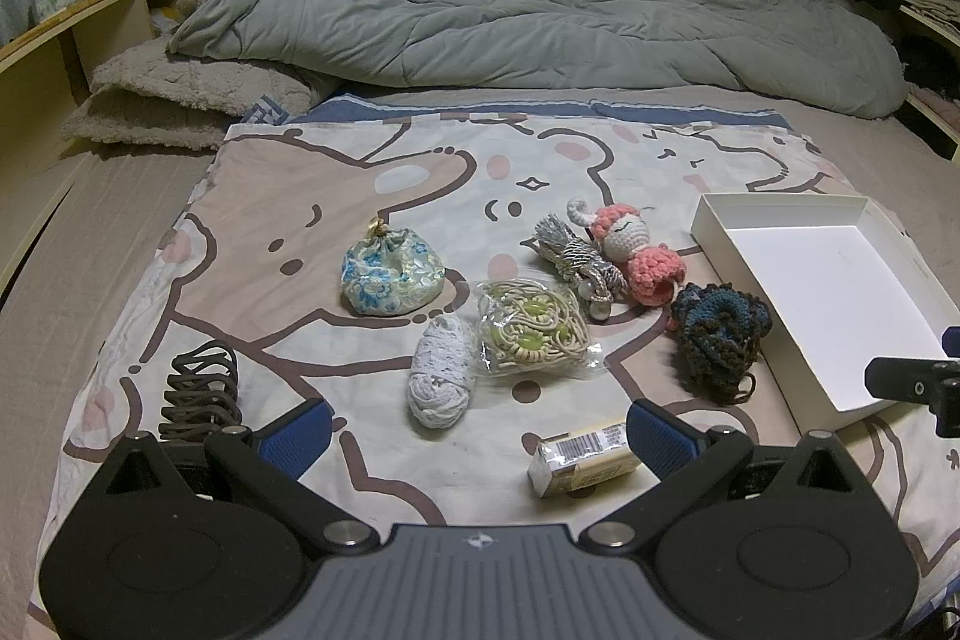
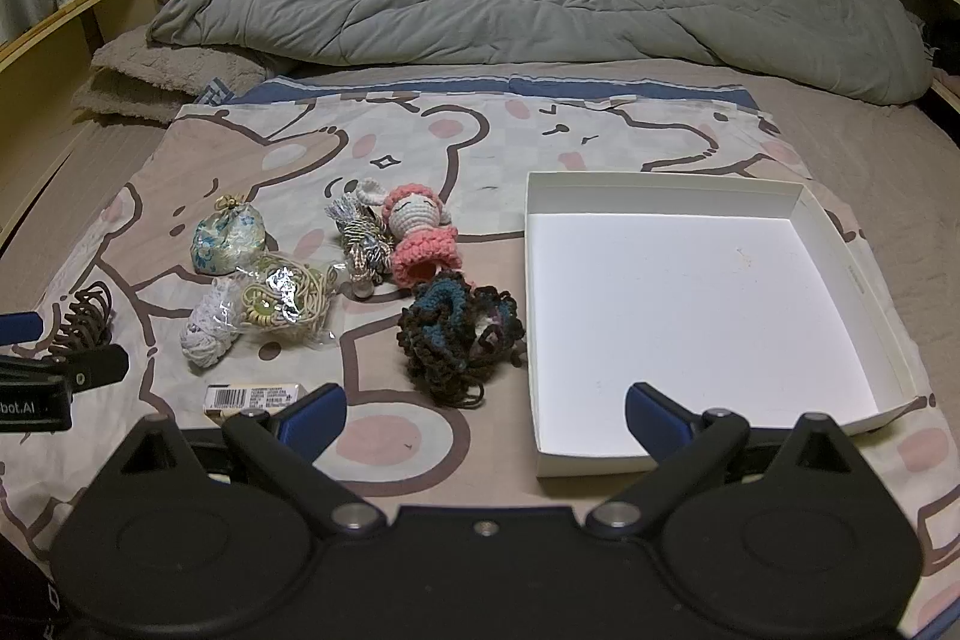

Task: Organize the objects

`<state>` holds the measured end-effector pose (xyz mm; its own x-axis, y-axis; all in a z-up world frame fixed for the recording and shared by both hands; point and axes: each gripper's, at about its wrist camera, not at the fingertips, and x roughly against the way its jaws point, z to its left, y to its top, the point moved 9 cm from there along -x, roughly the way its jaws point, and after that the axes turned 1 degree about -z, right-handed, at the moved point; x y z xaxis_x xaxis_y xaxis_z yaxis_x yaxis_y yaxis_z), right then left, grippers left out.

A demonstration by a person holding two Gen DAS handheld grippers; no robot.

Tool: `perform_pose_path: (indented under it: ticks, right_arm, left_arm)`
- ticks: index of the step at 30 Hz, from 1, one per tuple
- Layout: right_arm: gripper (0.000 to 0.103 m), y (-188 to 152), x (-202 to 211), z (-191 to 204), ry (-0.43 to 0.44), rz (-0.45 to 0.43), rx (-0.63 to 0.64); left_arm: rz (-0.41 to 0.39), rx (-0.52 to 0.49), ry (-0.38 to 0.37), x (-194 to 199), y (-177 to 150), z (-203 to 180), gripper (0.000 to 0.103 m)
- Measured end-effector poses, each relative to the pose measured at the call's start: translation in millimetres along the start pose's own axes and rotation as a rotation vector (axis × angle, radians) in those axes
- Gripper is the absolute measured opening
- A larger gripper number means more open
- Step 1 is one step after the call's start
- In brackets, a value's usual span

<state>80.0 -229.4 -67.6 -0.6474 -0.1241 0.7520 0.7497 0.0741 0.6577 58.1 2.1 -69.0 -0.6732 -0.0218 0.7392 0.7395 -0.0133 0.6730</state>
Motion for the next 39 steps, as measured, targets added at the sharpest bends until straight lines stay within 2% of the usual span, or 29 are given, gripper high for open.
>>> perform_pose_path:
  ticks: [10, 16, 23, 29, 39]
  right_arm:
    - [0.101, 0.1, -0.5, 0.4, -0.002, 0.000, -0.002]
    - [0.100, 3.5, -1.3, 7.5, 0.014, -0.004, 0.013]
    - [0.101, 13.1, -4.4, 24.6, 0.050, -0.015, 0.051]
    - [0.101, 22.3, -10.1, 46.3, 0.120, -0.027, 0.102]
    - [0.102, 34.4, -29.4, 85.5, 0.205, -0.026, 0.287]
  left_arm:
    - [0.000, 0.000, 0.008, -0.1, 0.6, 2.0, 0.103]
    - [-0.015, 0.005, 0.044, 0.4, 5.4, 17.4, 0.103]
    - [-0.025, 0.032, 0.093, -2.1, 10.5, 46.5, 0.103]
    - [-0.023, 0.030, 0.153, -9.6, 17.2, 78.1, 0.103]
    - [-0.036, 0.123, 0.226, -30.7, 36.7, 144.5, 0.103]
